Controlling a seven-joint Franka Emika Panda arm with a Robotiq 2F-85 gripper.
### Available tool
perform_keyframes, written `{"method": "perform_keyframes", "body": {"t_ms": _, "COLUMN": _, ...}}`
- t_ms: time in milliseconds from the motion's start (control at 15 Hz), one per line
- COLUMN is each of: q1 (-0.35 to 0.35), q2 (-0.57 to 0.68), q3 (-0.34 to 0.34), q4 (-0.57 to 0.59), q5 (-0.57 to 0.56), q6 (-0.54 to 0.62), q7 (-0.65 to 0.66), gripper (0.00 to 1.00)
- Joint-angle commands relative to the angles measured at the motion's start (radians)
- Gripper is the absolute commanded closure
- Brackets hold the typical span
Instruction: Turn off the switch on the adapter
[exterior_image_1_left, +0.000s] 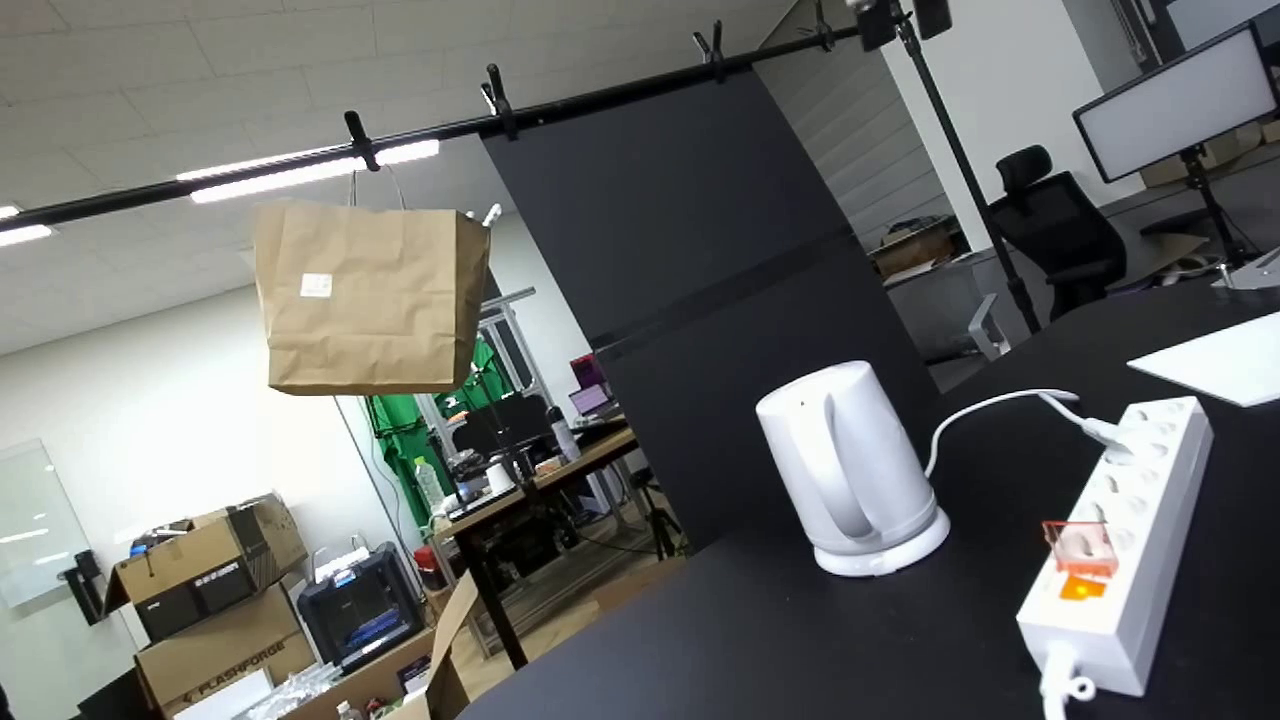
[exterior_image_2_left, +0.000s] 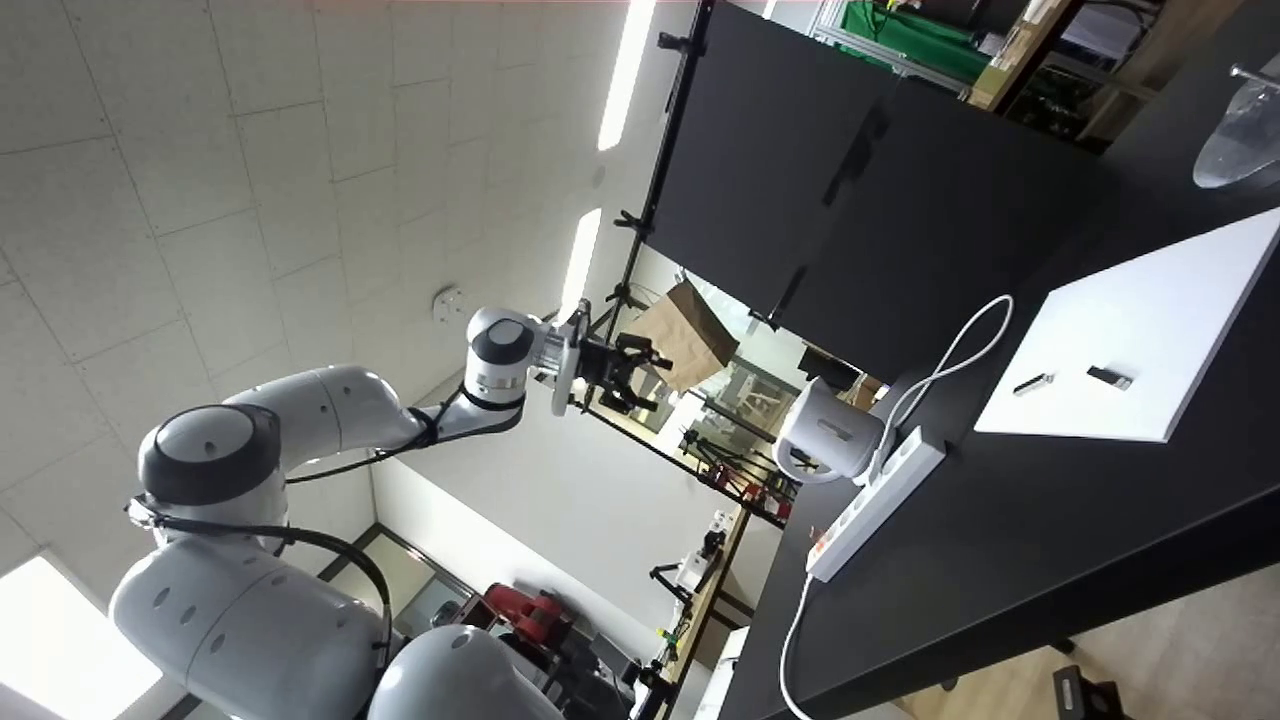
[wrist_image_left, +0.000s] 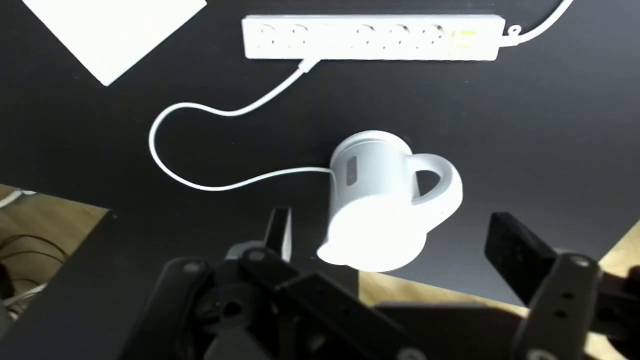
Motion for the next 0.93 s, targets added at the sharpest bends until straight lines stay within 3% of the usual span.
{"method": "perform_keyframes", "body": {"t_ms": 0, "q1": 0.037, "q2": 0.125, "q3": 0.034, "q4": 0.142, "q5": 0.004, "q6": -0.099, "q7": 0.006, "gripper": 0.0}}
{"method": "perform_keyframes", "body": {"t_ms": 67, "q1": 0.031, "q2": 0.059, "q3": 0.025, "q4": 0.052, "q5": 0.003, "q6": -0.03, "q7": 0.001, "gripper": 0.0}}
{"method": "perform_keyframes", "body": {"t_ms": 333, "q1": 0.042, "q2": 0.121, "q3": 0.034, "q4": 0.109, "q5": 0.003, "q6": -0.067, "q7": 0.0, "gripper": 0.0}}
{"method": "perform_keyframes", "body": {"t_ms": 867, "q1": 0.041, "q2": 0.119, "q3": 0.035, "q4": 0.1, "q5": 0.009, "q6": -0.033, "q7": -0.013, "gripper": 0.0}}
